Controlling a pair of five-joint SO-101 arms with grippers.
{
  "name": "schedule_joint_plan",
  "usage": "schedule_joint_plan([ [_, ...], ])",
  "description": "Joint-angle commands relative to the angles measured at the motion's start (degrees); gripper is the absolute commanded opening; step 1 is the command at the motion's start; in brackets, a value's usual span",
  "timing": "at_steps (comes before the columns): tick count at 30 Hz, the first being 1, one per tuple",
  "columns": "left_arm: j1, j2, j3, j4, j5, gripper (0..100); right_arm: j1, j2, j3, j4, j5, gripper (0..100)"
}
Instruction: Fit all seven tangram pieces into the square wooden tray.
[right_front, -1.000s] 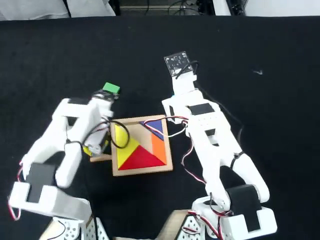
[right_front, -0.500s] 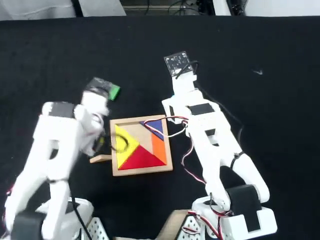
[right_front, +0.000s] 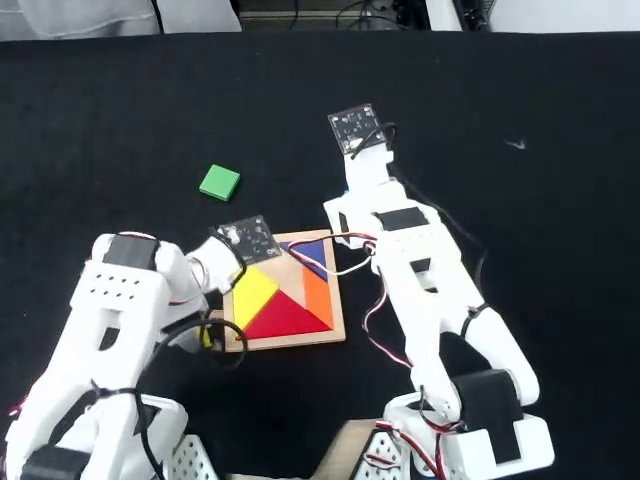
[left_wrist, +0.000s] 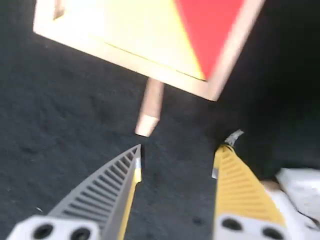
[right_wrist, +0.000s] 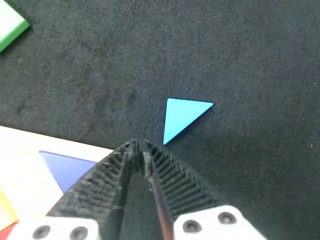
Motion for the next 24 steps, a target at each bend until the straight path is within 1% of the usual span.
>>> schedule_joint_plan([
  [1, -1.6, 1.5, 0.4, -6.1, -1.5, 24, 0.8, 0.1, -0.3, -1.1, 0.4, 1.1],
  [5, -0.4, 4.2, 0.5, -6.9, -6.8, 24, 0.8, 0.1, -0.3, -1.1, 0.4, 1.1],
  [9, 0.3, 7.3, 0.4, -7.4, -9.1, 24, 0.8, 0.1, -0.3, -1.1, 0.5, 1.1],
  [13, -0.2, 11.4, 0.4, -12.4, -8.9, 24, 0.8, 0.1, -0.3, -1.2, 0.5, 1.1],
  [20, 0.2, 17.1, -1.4, -13.3, -8.8, 24, 0.8, 0.2, -0.3, -1.2, 0.5, 1.1],
  [24, 0.3, 17.8, -1.1, -13.5, -9.1, 17, 0.8, 0.2, -0.3, -1.2, 0.5, 1.1],
])
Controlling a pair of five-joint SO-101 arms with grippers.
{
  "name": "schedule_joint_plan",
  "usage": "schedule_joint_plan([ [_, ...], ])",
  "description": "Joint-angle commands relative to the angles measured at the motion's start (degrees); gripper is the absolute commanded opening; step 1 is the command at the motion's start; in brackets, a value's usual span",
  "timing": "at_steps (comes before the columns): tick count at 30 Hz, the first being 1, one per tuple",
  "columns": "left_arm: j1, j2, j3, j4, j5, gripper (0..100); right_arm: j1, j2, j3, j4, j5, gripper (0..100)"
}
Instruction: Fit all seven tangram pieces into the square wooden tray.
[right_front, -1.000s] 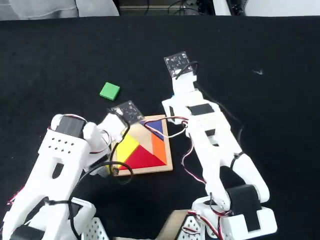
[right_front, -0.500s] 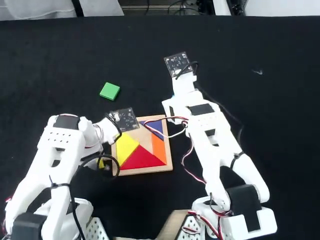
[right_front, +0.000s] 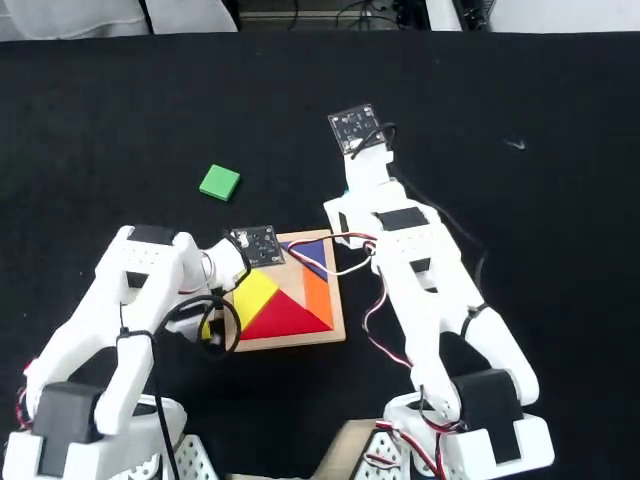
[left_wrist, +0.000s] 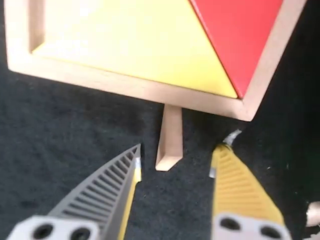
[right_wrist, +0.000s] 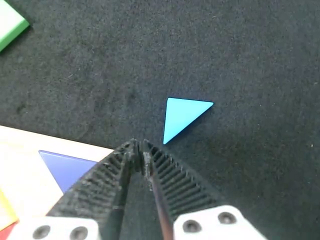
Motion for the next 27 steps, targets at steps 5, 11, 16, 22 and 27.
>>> schedule_joint_plan([
  [5, 0.7, 0.3, -2.3, -0.2, -0.4, 13, 0.8, 0.2, -0.3, -1.2, 0.5, 1.1],
  [11, 1.0, 0.6, -2.0, -0.2, -0.3, 13, 0.8, 0.2, -0.3, -1.2, 0.5, 1.1],
  [16, 4.0, 0.6, -1.8, 0.3, -0.3, 13, 0.8, 0.2, -0.3, -1.2, 0.5, 1.1],
  [22, 5.3, 0.6, -2.0, 0.3, -0.4, 2, 0.8, 0.2, -0.3, -1.2, 0.5, 1.1],
  [27, 4.7, 0.6, -1.9, 0.4, -0.3, 5, 0.8, 0.2, -0.3, -1.2, 0.5, 1.1],
])
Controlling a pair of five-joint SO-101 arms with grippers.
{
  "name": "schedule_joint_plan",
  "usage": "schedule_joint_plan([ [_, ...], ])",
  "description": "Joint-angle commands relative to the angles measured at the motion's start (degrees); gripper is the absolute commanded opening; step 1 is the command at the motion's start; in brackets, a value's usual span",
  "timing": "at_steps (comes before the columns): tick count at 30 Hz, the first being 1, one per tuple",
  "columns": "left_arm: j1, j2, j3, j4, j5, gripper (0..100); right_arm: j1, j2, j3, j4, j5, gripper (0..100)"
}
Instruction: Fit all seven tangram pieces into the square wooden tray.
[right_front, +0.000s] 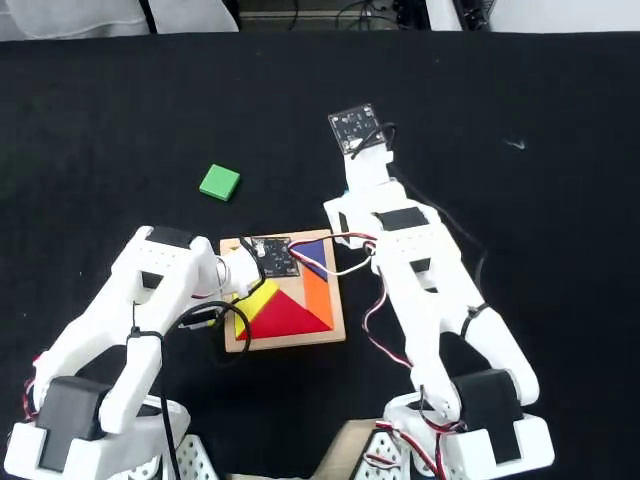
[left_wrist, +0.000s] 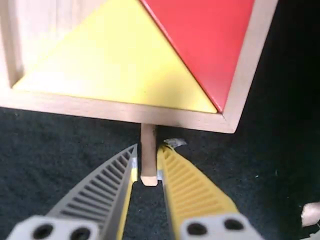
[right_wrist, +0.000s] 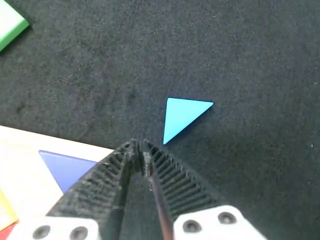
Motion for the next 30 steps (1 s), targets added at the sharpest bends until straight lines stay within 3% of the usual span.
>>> schedule_joint_plan([
  [1, 0.3, -0.3, -1.8, 0.2, -0.1, 5, 0.8, 0.2, -0.3, -1.2, 0.5, 1.1],
  [3, 1.1, -0.9, -3.1, 2.5, 1.6, 3, 0.8, 0.2, -0.3, -1.2, 0.5, 1.1],
  [9, 4.6, -7.1, -26.5, 28.0, 15.4, 3, 2.1, 0.0, -0.6, -1.2, 0.4, 1.1],
  [12, 5.3, -9.1, -36.9, 33.9, 24.7, 3, 4.0, -0.3, -0.7, -1.2, 0.1, 1.1],
  [16, 5.5, -9.1, -43.6, 33.9, 46.9, 3, 4.6, -0.3, -0.7, -1.3, 0.1, 1.1],
  [21, 5.8, -5.8, -42.8, 29.1, 73.2, 3, 5.5, -0.3, -0.2, -0.8, 0.0, 1.1],
  [30, 18.9, 1.6, -31.8, 6.7, 76.2, 3, 14.9, -0.4, 0.2, -2.6, -4.2, 1.1],
])
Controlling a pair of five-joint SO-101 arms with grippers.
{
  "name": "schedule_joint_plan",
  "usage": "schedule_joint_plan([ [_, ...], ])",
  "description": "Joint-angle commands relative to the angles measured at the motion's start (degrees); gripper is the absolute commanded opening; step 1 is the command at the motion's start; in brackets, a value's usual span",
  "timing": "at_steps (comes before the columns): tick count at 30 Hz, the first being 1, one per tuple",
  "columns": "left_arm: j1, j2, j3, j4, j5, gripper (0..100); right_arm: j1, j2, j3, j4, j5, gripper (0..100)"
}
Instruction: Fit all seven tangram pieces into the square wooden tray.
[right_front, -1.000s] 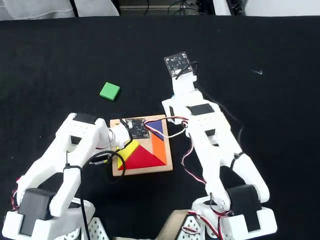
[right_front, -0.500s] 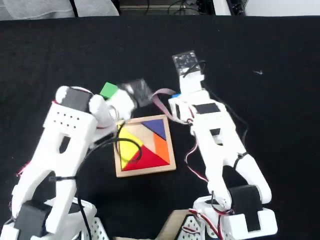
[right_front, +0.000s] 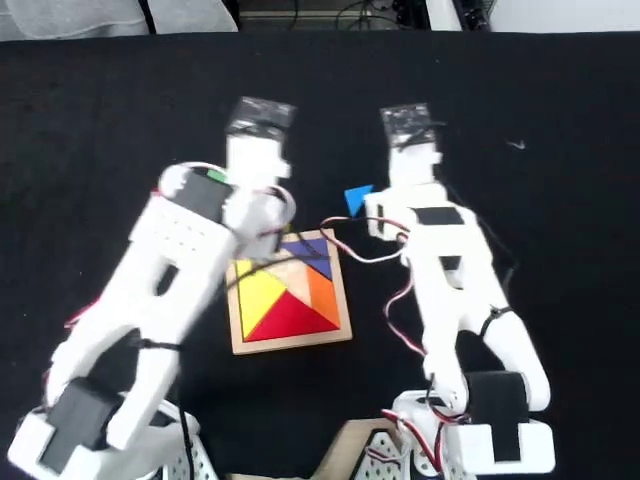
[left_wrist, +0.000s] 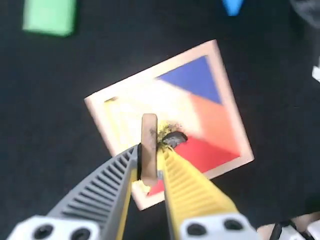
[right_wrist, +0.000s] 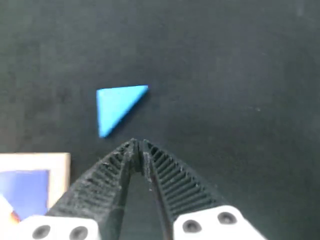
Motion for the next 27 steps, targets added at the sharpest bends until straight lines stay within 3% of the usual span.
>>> schedule_joint_plan([
  [1, 3.2, 1.9, 2.3, -10.5, 2.5, 3, 5.9, -0.4, -0.6, -3.4, -3.3, 1.1],
  [7, 3.3, 6.6, 6.7, -21.4, 13.2, 3, 13.6, -0.2, -0.7, -7.4, -7.7, 1.1],
  [15, 4.0, 9.0, 8.1, -18.1, 28.1, 3, 15.4, 0.2, -1.5, -8.6, -8.9, 1.1],
  [27, 5.5, 9.1, 13.3, -24.4, 30.5, 3, 15.3, 0.2, -1.5, -8.6, -8.9, 1.1],
])
